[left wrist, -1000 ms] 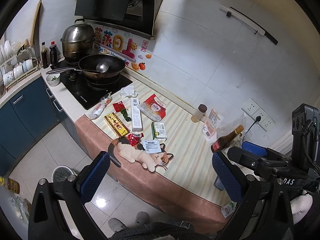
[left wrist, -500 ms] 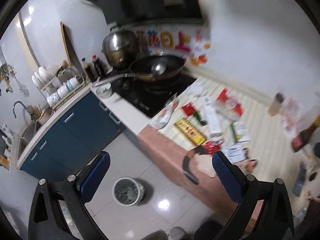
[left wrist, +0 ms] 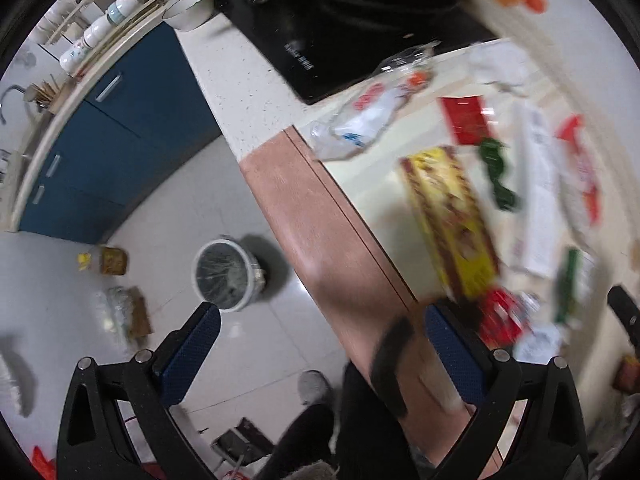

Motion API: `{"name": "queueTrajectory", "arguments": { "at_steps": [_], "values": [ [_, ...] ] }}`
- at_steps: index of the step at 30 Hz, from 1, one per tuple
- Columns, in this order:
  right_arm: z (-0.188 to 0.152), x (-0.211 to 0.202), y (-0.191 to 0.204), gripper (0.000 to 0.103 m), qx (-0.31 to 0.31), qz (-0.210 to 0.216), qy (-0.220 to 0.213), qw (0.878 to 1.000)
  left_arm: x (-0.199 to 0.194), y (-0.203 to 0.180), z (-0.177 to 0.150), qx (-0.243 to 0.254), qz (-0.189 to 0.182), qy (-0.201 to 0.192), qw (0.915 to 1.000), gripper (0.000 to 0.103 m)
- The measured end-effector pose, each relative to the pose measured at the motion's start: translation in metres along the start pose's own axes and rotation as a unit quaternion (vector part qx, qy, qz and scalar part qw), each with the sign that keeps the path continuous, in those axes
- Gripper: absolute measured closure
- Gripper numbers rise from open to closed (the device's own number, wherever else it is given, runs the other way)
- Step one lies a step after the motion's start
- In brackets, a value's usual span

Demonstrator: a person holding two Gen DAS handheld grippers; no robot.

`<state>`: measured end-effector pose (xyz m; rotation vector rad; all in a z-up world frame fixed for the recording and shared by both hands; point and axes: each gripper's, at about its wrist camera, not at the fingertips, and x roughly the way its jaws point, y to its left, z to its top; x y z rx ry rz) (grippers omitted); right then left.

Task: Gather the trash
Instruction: 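Grasp the yellow seasoning box with left tool while right tool grasps white box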

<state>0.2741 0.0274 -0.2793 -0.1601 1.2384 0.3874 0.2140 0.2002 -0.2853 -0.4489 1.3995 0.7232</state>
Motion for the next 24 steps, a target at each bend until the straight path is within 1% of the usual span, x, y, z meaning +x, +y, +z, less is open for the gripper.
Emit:
{"name": "queueTrajectory", "arguments": {
  "at_steps": [2, 5, 8, 11, 12, 14, 15, 16, 18, 19, 20, 22, 23, 24],
  "values": [
    [0.020, 0.032, 0.019, 0.026, -0.023, -0.005, 0.019, 1.000, 0.020, -0.005, 0.016, 0.003, 0.036, 0.007, 0.9993, 0.000],
    [0.042, 0.077, 0.050, 0.026, -0.058, -0.013, 0.049, 0.997, 0.040, -0.003, 0.031, 0.001, 0.072, 0.018, 0.9973, 0.000],
    [0.051, 0.104, 0.072, 0.026, -0.091, -0.022, 0.069, 0.993, 0.055, 0.001, 0.038, -0.009, 0.083, 0.035, 0.9959, 0.000],
    [0.055, 0.127, 0.087, 0.037, -0.116, -0.030, 0.088, 0.989, 0.063, 0.002, 0.042, -0.019, 0.078, 0.052, 0.9954, 0.000],
    [0.056, 0.132, 0.089, 0.039, -0.125, -0.032, 0.091, 0.987, 0.065, 0.001, 0.044, -0.021, 0.073, 0.057, 0.9955, 0.000],
    [0.057, 0.132, 0.088, 0.044, -0.136, -0.026, 0.083, 0.987, 0.069, -0.005, 0.052, -0.026, 0.053, 0.068, 0.9960, 0.000],
    [0.057, 0.131, 0.087, 0.054, -0.141, -0.033, 0.078, 0.986, 0.069, -0.009, 0.055, -0.029, 0.039, 0.074, 0.9961, 0.000],
    [0.058, 0.130, 0.082, 0.054, -0.145, -0.042, 0.078, 0.986, 0.070, -0.014, 0.057, -0.033, 0.018, 0.082, 0.9959, 0.000],
    [0.059, 0.129, 0.068, 0.054, -0.134, -0.043, 0.083, 0.987, 0.074, -0.023, 0.061, -0.043, -0.022, 0.100, 0.9939, 0.000],
    [0.060, 0.129, 0.058, 0.054, -0.124, -0.043, 0.085, 0.988, 0.077, -0.027, 0.063, -0.051, -0.042, 0.111, 0.9916, 0.000],
    [0.060, 0.128, 0.051, 0.055, -0.118, -0.047, 0.086, 0.988, 0.082, -0.033, 0.065, -0.063, -0.070, 0.126, 0.9875, 0.000],
    [0.061, 0.128, 0.039, 0.055, -0.109, -0.058, 0.087, 0.989, 0.092, -0.041, 0.068, -0.079, -0.102, 0.146, 0.9808, 0.000],
    [0.061, 0.128, 0.035, 0.055, -0.103, -0.059, 0.086, 0.989, 0.096, -0.044, 0.070, -0.081, -0.111, 0.151, 0.9789, 0.000],
    [0.061, 0.129, 0.031, 0.055, -0.098, -0.060, 0.088, 0.989, 0.100, -0.048, 0.070, -0.079, -0.110, 0.155, 0.9786, 0.003]
  ]
}}
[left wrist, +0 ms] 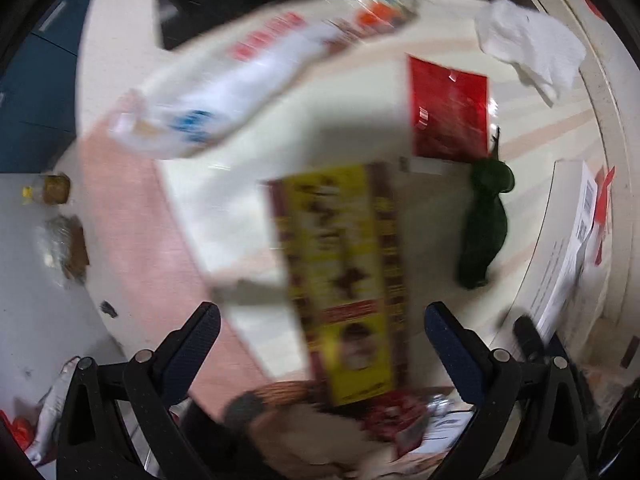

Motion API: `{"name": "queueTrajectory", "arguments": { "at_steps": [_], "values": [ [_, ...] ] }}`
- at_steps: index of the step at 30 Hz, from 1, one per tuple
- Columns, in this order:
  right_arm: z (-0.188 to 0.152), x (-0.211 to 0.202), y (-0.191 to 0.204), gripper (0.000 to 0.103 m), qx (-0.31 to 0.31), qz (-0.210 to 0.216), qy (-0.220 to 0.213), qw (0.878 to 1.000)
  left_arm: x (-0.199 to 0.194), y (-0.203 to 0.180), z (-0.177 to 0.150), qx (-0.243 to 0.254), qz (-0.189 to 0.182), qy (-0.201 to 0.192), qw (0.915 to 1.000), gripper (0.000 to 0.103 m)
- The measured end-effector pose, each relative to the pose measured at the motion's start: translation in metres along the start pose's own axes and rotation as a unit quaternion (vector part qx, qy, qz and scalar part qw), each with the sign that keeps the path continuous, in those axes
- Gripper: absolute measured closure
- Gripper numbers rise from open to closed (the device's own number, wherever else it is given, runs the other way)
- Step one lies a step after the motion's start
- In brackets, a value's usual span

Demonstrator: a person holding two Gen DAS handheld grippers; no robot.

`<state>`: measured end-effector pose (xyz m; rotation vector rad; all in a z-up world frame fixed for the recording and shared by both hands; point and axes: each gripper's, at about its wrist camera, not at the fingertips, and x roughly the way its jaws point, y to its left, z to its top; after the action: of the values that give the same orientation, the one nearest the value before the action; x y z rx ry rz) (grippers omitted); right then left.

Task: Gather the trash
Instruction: 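Grasp the yellow seasoning box with left tool while right tool grasps white box, then carry both boxes over the grey trash bin and open both tools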

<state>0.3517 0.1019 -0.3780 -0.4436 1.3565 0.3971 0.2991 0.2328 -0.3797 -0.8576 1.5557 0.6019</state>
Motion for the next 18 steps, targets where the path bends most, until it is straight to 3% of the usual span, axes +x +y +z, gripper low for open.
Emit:
{"name": "queueTrajectory", "arguments": {
  "at_steps": [1, 2, 3, 6, 8, 10, 13, 18],
  "values": [
    [0.000, 0.001, -0.001, 0.055, 0.003, 0.000, 0.002, 1.000, 0.003, -0.002, 0.001, 0.006, 0.004, 0.000, 1.0000, 0.009],
    [0.001, 0.002, -0.001, 0.055, 0.004, -0.001, 0.003, 1.000, 0.005, -0.003, 0.001, 0.018, 0.015, -0.006, 0.9997, 0.034],
    [0.001, 0.002, 0.000, 0.055, 0.003, -0.001, 0.003, 1.000, 0.006, -0.005, -0.001, 0.033, 0.028, -0.013, 0.9990, 0.044],
    [-0.003, 0.002, 0.005, 0.054, -0.003, 0.001, 0.007, 1.000, 0.001, -0.005, -0.009, 0.100, 0.072, -0.056, 0.9908, 0.045],
    [-0.010, 0.003, 0.012, 0.054, -0.011, -0.001, 0.007, 1.000, 0.001, -0.002, -0.021, 0.169, 0.124, -0.084, 0.9743, 0.045],
    [-0.023, 0.005, 0.012, 0.054, -0.026, -0.002, 0.007, 1.000, 0.004, 0.005, -0.030, 0.206, 0.148, -0.095, 0.9627, 0.045],
    [-0.034, 0.004, 0.026, 0.054, -0.047, -0.007, 0.008, 0.999, 0.009, 0.018, -0.035, 0.218, 0.148, -0.103, 0.9591, 0.044],
    [-0.021, 0.015, 0.034, 0.054, -0.034, -0.001, 0.023, 0.999, 0.017, 0.025, -0.025, 0.214, 0.142, -0.097, 0.9617, 0.043]
  ]
}}
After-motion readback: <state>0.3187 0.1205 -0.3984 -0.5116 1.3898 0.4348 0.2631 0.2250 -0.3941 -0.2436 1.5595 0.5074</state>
